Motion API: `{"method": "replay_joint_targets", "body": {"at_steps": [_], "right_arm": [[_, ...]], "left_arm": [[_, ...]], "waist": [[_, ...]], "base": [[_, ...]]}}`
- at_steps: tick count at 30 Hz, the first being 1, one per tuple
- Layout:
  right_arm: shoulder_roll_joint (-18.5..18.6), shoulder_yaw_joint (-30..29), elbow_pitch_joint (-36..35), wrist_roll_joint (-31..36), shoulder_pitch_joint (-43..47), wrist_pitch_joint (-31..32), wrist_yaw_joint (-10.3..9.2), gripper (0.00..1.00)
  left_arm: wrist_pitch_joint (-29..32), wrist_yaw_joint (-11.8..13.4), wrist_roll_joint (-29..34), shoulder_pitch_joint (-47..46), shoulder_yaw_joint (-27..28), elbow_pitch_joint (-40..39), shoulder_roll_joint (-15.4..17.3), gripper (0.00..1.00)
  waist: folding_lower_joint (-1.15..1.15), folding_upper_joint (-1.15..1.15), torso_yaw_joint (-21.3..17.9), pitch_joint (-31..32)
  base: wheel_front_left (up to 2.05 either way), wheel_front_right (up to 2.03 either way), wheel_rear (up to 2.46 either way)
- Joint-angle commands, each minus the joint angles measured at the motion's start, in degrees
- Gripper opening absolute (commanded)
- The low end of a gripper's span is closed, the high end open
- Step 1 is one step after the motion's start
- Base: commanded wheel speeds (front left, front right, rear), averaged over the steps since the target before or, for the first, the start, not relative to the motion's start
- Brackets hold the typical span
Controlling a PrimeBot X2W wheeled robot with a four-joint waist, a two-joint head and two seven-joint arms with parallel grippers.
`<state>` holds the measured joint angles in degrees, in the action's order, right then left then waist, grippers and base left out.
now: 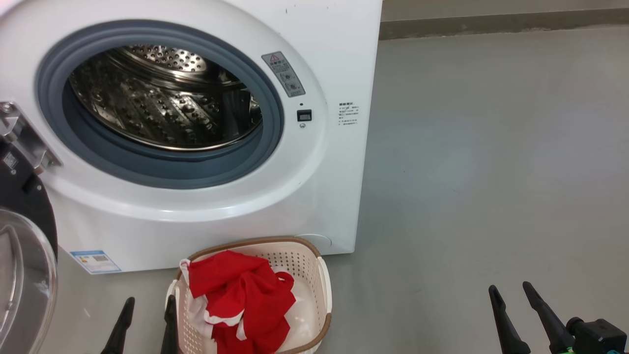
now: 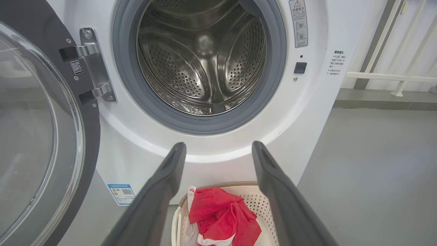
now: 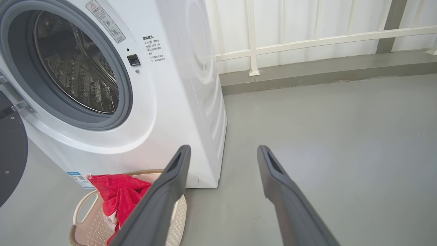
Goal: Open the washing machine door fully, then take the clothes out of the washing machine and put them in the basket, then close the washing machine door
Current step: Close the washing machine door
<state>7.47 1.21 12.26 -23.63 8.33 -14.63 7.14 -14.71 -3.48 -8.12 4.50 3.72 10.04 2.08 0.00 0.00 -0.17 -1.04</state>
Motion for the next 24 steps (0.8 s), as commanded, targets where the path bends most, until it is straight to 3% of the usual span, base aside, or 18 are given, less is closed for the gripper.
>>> {"method": "replay_joint_targets", "body": {"at_steps": [1,14,24], "right_arm": [[1.25,1.34,-1.49,0.43,-0.81,-0.37,0.35,1.00],[1.16,1.07,-1.72,0.46,-0.64,-0.37,0.35,1.00],[0.86,0.99,-1.69,0.54,-0.40,-0.37,0.35,1.00]], "left_arm": [[-0.29,0.39,0.07,-0.95,1.61,-1.40,0.80,1.00],[-0.29,0.51,-0.29,-0.67,1.81,-2.07,0.80,1.00],[-0.29,0.53,-0.45,-0.61,1.79,-2.21,0.80,1.00]], "waist": [[0.00,0.00,0.00,-0.05],[0.00,0.00,0.15,-0.46],[0.00,0.00,0.53,-0.17]], "base": [[-1.20,1.20,0.00],[-1.14,1.14,0.00],[-0.16,0.16,0.00]]}}
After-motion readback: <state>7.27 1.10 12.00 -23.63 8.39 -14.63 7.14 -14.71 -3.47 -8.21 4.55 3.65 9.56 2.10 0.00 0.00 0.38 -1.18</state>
